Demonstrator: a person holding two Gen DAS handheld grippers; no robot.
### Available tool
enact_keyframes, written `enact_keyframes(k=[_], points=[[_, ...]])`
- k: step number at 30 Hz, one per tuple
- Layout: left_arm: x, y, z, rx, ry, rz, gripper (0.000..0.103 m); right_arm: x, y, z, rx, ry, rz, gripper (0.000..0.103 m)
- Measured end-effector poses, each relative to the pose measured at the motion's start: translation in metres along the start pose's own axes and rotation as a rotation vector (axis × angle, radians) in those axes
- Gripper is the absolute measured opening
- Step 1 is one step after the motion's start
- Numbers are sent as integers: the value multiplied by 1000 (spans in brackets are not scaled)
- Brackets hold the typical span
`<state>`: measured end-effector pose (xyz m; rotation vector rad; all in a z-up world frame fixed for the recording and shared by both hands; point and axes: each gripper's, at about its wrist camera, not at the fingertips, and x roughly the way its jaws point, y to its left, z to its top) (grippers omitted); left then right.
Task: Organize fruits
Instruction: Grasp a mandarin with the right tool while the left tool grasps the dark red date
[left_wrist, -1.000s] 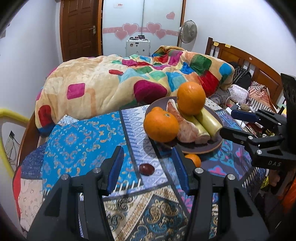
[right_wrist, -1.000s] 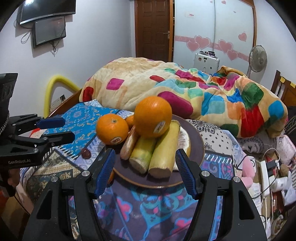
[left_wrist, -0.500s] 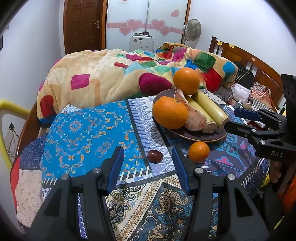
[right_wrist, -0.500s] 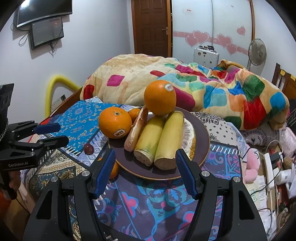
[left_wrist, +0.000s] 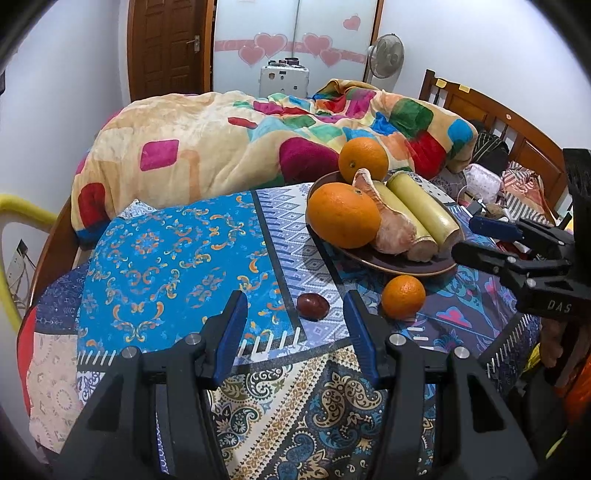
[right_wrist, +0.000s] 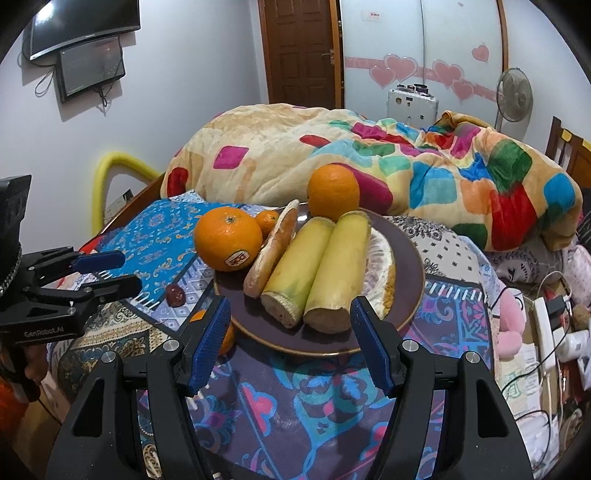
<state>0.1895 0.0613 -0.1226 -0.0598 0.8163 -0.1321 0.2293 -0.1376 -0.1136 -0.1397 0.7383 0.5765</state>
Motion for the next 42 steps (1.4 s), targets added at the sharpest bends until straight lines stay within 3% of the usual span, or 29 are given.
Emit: enact_keyframes(k=[9, 13, 17, 21, 32, 39, 42], points=[[0, 3, -19, 9, 33, -8, 54, 11, 28, -21, -16, 65, 82, 63], [2, 3, -27, 21, 51, -7, 48, 22, 41, -25, -37, 99, 96, 48], [6, 3, -30, 26, 69, -28, 37, 33, 48, -23, -46, 125, 94, 42], [11, -1, -29, 38, 81, -33, 36, 40, 50, -22, -52, 126, 64, 32], [38, -10, -10, 50, 117, -25, 36, 18, 32, -32, -22, 76, 89, 30], [50, -18, -3, 78, 118, 28, 35, -5, 8, -37, 16, 33, 79, 30], [51, -22, -3, 95, 113, 34, 24, -12, -3, -40, 30, 21, 58, 30]])
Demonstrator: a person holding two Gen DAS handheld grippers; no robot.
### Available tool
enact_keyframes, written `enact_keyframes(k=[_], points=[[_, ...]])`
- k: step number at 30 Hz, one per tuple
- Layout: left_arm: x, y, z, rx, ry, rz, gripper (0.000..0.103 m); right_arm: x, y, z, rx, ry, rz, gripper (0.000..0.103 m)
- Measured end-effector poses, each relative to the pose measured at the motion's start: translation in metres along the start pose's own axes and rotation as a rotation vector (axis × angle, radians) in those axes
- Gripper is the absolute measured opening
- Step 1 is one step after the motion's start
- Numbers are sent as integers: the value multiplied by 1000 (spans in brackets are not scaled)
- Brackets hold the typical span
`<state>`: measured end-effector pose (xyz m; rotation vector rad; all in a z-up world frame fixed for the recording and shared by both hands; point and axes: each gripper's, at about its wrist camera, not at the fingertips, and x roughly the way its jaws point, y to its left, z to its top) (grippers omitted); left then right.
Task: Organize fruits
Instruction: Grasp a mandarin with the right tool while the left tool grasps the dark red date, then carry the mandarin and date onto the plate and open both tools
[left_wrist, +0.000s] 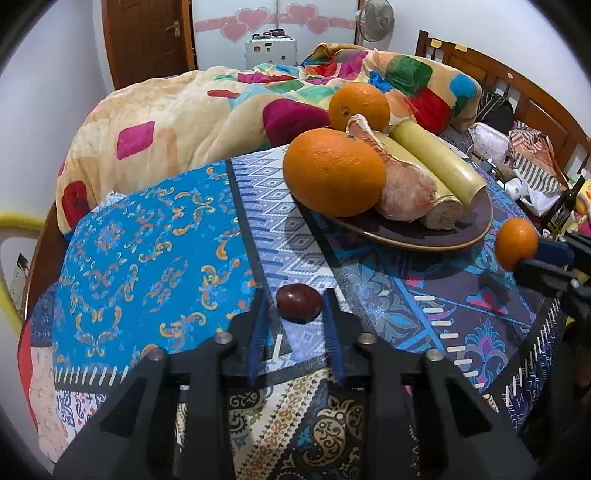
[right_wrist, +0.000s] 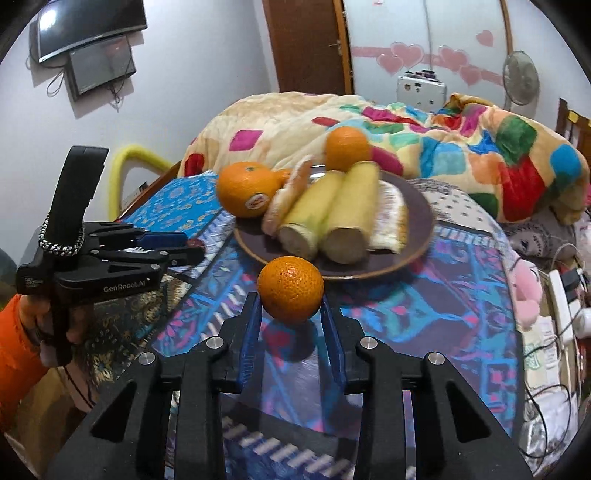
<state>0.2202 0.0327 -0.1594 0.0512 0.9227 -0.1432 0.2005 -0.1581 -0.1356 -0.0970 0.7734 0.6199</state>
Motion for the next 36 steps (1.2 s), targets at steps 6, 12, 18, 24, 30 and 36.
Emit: enact_keyframes(k=[6, 12, 18, 24, 30, 36], points=[[-6, -8, 4, -9, -11, 11, 17, -9, -21, -2, 25, -19, -46, 30], [-25, -33, 13, 25, -77, -31, 17, -13, -38, 6, 54, -46, -69, 30], [-25, -46, 28, 44, -105, -54, 17, -12, -51, 15, 56, -66, -97, 30], [-13, -45, 36, 31, -94, -66, 17, 0, -59, 25, 63, -56, -89, 30], [-6, -47, 39, 29, -84, -83, 17, 14, -50, 26, 22, -34, -91, 30], [-5, -53, 37, 54, -91, -62, 17, 19, -51, 24, 25, -29, -115, 31]])
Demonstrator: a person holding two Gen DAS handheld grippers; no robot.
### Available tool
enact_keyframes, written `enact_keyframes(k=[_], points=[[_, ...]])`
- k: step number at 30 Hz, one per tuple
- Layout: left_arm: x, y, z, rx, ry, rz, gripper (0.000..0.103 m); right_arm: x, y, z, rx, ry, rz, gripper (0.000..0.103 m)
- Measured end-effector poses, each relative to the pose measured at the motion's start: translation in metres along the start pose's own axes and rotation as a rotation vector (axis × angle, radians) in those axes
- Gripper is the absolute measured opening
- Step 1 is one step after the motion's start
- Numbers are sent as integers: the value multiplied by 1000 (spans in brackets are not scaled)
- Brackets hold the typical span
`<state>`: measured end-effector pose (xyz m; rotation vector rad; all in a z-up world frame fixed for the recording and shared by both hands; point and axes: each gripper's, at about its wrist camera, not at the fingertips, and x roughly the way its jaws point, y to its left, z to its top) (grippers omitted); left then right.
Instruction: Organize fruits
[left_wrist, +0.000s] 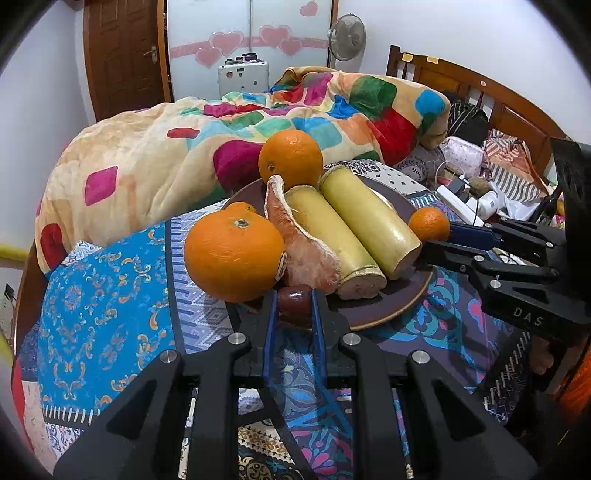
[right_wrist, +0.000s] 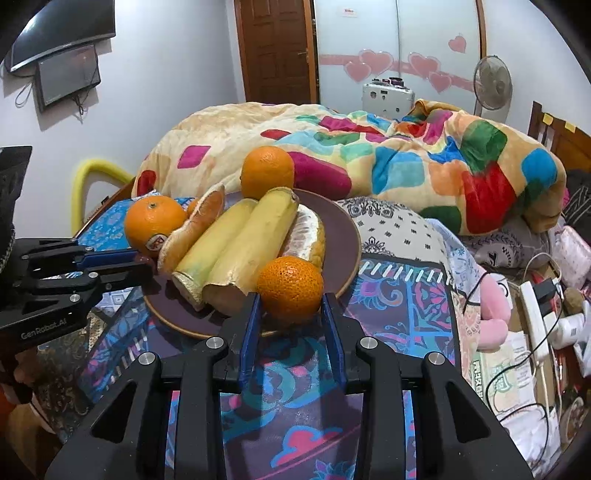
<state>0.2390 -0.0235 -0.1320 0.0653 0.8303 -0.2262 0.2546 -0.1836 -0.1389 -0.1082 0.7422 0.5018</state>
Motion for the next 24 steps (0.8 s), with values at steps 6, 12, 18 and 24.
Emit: enact_keyframes(k=[6, 12, 18, 24], points=[[5, -1, -3, 5, 22, 4, 25, 1, -3, 1, 6, 4, 10, 31], [-7, 1, -6, -14, 5, 15, 42, -6, -6, -1, 30, -2, 28, 40], [-46, -3, -11, -27, -60, 25, 42, -38, 0, 2, 25, -60, 19, 40], [-115, -14, -14, -48, -199, 53, 42, -99, 14, 3, 11, -182, -14, 40]])
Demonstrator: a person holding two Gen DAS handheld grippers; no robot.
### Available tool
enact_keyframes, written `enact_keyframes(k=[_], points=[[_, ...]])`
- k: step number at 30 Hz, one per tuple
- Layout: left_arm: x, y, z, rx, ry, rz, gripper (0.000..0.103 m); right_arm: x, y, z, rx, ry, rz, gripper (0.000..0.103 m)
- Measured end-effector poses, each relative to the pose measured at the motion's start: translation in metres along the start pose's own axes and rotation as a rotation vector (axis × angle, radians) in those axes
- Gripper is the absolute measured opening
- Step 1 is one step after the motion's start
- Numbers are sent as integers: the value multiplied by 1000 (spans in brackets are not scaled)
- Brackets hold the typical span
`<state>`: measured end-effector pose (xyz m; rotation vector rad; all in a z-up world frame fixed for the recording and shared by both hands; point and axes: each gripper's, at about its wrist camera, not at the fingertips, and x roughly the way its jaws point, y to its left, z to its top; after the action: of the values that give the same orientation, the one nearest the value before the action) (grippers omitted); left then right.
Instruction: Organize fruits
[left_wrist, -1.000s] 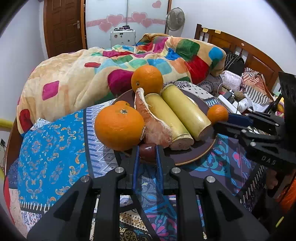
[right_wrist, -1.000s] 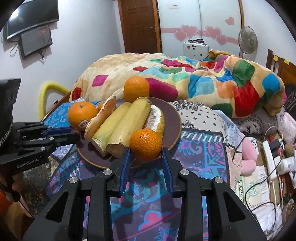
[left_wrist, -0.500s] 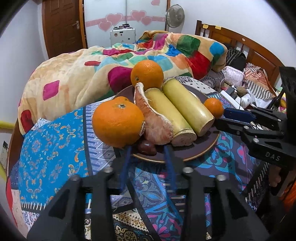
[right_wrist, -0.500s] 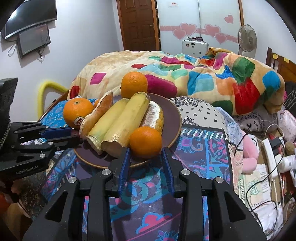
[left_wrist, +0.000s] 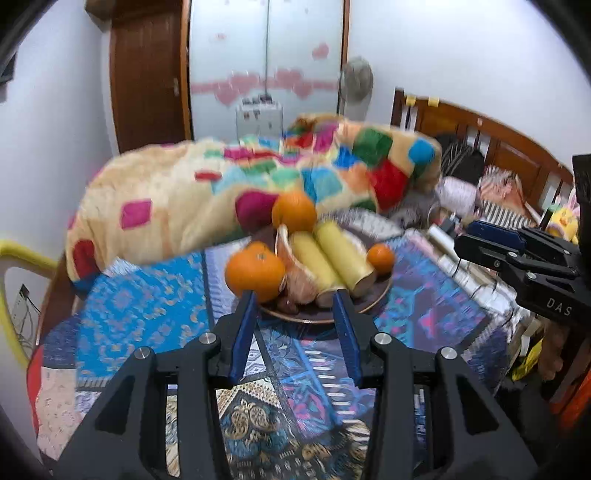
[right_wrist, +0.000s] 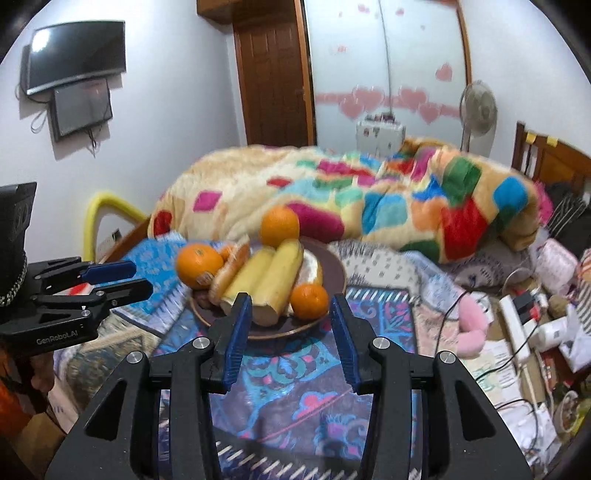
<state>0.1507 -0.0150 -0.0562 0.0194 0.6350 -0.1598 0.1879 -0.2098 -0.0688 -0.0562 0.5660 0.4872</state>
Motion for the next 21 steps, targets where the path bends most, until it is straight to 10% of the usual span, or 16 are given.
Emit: enact_keyframes(k=[14, 21], points=[[-154, -37, -4, -6, -352, 62, 59, -133, 52, 13, -37, -308, -9, 41], [-183, -42, -17, -21, -412, 60, 74, -154, 63, 4, -32, -358, -20, 61]])
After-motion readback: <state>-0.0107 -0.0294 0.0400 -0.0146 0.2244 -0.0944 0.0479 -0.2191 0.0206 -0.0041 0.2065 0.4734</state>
